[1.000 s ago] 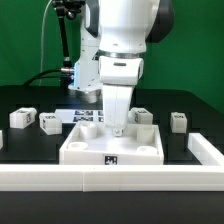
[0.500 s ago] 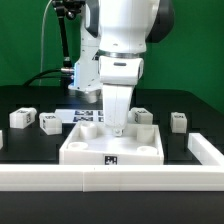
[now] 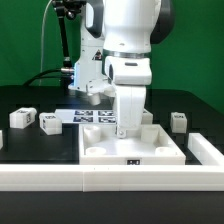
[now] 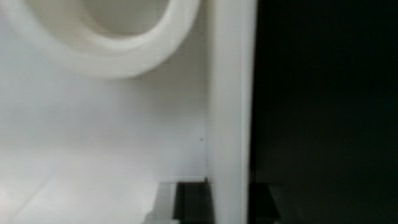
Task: Assemble one leg
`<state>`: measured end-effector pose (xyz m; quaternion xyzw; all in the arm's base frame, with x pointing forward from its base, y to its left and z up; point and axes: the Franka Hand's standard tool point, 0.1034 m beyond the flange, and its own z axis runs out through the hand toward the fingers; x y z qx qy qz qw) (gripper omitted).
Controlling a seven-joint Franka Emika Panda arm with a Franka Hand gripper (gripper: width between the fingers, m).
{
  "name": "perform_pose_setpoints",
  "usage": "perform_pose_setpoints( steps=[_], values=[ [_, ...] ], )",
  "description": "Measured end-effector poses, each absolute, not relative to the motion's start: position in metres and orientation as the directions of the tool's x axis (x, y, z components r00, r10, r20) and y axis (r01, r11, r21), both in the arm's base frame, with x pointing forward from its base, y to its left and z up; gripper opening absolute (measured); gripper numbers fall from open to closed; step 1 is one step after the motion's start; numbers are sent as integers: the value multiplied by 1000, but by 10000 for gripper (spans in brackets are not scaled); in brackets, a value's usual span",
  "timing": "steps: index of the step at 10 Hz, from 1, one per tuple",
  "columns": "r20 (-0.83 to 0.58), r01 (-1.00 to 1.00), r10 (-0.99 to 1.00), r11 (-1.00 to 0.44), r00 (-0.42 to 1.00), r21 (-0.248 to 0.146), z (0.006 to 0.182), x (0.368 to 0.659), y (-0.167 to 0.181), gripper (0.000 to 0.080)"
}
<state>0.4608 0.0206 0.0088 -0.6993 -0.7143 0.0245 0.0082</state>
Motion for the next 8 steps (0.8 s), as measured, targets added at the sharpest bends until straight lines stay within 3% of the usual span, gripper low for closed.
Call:
perform_pose_setpoints(
  steps=[3, 8],
  values=[
    [-23, 999, 1000, 19, -20, -47, 9, 461, 21, 60],
    [-4, 999, 1000, 18, -18, -28, 7, 477, 55, 60]
  ],
)
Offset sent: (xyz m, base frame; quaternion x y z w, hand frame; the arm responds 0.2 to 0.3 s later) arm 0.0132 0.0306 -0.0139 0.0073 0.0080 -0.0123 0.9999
